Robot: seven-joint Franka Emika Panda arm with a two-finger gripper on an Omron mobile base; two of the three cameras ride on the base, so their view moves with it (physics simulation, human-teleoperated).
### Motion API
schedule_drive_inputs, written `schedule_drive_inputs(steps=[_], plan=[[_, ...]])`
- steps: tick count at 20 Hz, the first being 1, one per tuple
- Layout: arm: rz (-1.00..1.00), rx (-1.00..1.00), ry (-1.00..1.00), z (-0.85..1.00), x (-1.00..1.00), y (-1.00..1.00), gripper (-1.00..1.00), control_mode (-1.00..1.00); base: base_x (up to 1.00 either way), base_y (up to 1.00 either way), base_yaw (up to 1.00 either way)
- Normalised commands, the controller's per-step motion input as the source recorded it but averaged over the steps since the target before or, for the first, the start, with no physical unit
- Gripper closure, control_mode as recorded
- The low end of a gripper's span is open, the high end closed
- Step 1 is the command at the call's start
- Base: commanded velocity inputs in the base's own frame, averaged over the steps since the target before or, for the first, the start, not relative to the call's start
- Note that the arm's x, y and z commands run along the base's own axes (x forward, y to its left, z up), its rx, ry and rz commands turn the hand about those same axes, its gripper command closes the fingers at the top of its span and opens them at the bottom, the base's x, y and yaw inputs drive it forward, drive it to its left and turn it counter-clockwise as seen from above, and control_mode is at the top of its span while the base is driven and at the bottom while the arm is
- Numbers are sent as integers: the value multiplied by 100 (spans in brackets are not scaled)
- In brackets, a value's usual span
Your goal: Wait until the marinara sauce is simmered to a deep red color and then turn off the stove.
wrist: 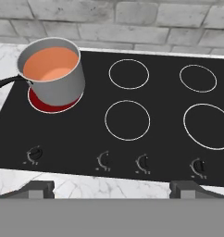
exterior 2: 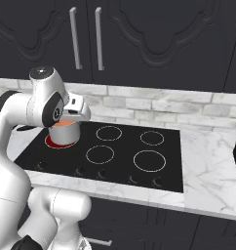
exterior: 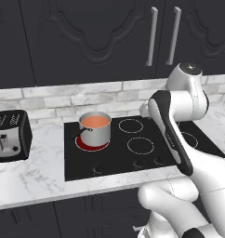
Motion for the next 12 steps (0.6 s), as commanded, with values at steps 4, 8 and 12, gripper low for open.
schedule_drive_inputs(steps=[4, 8, 12], plan=[[0, 0, 0, 0, 0, 0, -100, -100, 0, 0, 0], [0, 0, 0, 0, 0, 0, -100, -100, 0, 0, 0], [0, 0, 0, 0, 0, 0, -100, -100, 0, 0, 0]])
